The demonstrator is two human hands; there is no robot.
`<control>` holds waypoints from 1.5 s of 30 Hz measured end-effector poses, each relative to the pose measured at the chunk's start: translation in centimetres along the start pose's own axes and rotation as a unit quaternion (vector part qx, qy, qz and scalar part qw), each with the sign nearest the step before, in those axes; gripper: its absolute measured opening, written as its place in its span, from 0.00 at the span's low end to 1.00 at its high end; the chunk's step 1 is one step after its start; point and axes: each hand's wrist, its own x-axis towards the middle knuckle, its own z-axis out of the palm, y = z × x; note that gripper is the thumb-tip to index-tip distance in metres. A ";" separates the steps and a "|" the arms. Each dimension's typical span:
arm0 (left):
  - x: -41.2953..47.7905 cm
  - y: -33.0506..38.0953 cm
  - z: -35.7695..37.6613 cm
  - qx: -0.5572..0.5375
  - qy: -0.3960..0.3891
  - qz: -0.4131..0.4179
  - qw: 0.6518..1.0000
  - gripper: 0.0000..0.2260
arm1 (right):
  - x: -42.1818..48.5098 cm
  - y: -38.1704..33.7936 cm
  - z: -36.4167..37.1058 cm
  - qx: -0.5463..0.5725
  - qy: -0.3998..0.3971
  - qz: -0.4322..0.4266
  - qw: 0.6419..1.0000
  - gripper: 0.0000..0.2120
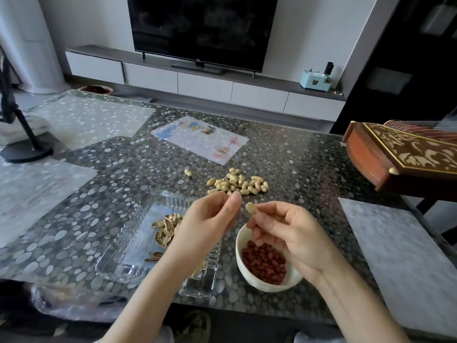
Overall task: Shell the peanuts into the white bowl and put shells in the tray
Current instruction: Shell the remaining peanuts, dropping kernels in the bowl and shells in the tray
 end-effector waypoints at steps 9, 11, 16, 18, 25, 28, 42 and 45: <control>-0.2 0.4 2.5 -0.095 -0.127 -0.031 0.987 0.24 | -2.5 0.9 -2.2 -0.205 0.098 -0.165 0.960 0.09; -0.2 0.4 3.1 -0.113 -0.144 -0.042 0.982 0.24 | -2.7 0.9 -2.8 -0.240 0.092 -0.173 0.951 0.09; -0.2 0.4 4.0 -0.156 -0.178 -0.075 0.969 0.13 | -2.9 0.8 -3.7 -0.214 0.091 -0.169 0.958 0.11; -0.2 0.4 4.1 -0.174 -0.190 -0.083 0.963 0.12 | -2.9 0.8 -4.0 -0.199 0.102 -0.176 0.959 0.12; -0.4 0.4 5.6 -0.184 -0.188 -0.078 0.962 0.13 | -2.8 1.5 -4.1 -0.224 0.106 -0.216 0.944 0.09; -0.3 0.4 5.8 -0.145 -0.178 -0.074 0.970 0.14 | -2.6 1.9 -3.8 -0.249 0.119 -0.245 0.929 0.12; -0.4 0.9 5.2 -0.011 -0.074 0.008 0.997 0.15 | -1.7 3.3 -3.3 -0.363 0.152 -0.261 0.882 0.13; -0.2 0.7 5.0 -0.006 -0.102 -0.003 0.995 0.16 | -1.7 3.1 -3.1 -0.362 0.099 -0.240 0.895 0.14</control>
